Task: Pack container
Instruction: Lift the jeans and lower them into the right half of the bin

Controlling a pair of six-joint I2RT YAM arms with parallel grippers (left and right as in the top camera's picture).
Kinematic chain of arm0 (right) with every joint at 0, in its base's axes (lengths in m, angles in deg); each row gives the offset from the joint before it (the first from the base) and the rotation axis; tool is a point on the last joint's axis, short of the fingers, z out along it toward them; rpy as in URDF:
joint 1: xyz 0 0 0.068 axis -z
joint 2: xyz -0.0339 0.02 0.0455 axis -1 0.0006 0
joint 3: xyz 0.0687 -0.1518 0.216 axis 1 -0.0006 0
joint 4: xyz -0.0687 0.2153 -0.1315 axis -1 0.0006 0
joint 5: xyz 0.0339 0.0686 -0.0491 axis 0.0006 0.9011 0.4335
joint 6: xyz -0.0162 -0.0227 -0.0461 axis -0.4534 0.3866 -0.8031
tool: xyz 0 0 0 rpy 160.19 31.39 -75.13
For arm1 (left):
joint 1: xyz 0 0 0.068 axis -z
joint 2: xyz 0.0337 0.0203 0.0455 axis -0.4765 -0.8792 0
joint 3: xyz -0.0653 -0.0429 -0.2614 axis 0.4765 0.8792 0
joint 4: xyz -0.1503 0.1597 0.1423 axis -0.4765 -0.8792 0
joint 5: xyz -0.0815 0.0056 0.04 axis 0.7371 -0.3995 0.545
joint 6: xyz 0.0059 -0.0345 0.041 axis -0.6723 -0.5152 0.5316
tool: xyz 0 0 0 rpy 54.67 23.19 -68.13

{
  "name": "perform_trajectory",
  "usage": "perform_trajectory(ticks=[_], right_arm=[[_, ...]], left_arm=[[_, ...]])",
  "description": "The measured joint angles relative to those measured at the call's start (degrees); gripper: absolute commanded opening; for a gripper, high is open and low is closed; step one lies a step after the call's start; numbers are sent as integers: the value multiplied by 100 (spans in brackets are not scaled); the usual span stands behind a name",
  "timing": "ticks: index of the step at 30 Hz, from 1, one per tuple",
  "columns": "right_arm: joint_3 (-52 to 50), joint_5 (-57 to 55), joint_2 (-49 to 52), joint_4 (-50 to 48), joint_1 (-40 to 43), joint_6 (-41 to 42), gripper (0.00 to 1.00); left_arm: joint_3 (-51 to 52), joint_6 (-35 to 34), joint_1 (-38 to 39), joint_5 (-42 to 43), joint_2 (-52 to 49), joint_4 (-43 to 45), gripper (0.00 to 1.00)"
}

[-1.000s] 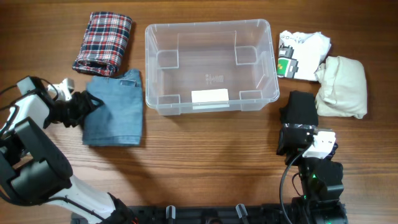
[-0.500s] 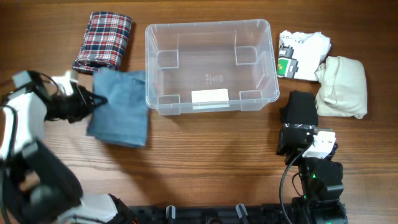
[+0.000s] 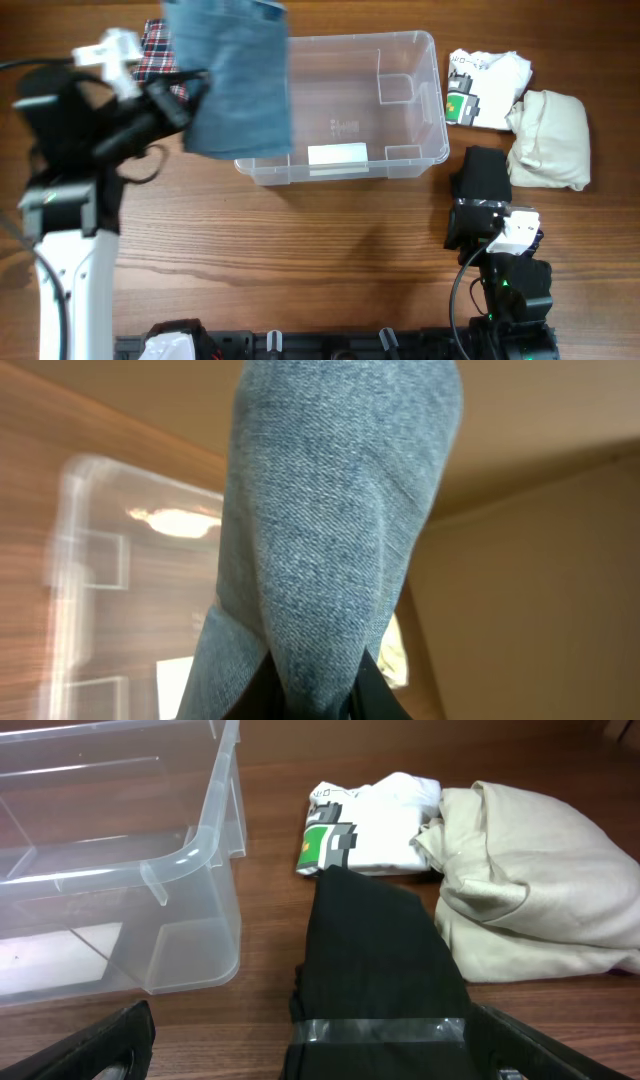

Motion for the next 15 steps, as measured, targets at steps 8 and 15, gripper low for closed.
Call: perform_trajectory(ticks=[8,15], right_arm=[[0,-2,0,-2,0,2,100],[0,-2,0,0,0,0,100]], left_arm=[[17,-1270,2033,-1397,-2391,1836,4],[17,-2396,2896,-1989,-3370,2774,4]])
